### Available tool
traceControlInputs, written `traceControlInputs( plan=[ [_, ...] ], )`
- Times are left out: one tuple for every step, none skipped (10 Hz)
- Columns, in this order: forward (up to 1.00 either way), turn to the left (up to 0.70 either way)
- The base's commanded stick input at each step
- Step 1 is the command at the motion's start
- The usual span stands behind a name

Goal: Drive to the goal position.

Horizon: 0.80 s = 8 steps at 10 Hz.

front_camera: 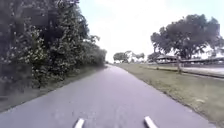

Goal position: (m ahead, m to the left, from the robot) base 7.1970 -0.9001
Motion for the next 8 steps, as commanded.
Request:
traceControlInputs(
  plan=[
    [0.70, 0.00],
    [0.70, 0.00],
    [0.70, 0.00],
    [0.70, 0.00],
    [0.70, 0.00],
    [0.70, 0.00],
    [0.70, 0.00],
    [0.70, 0.00]
  ],
)
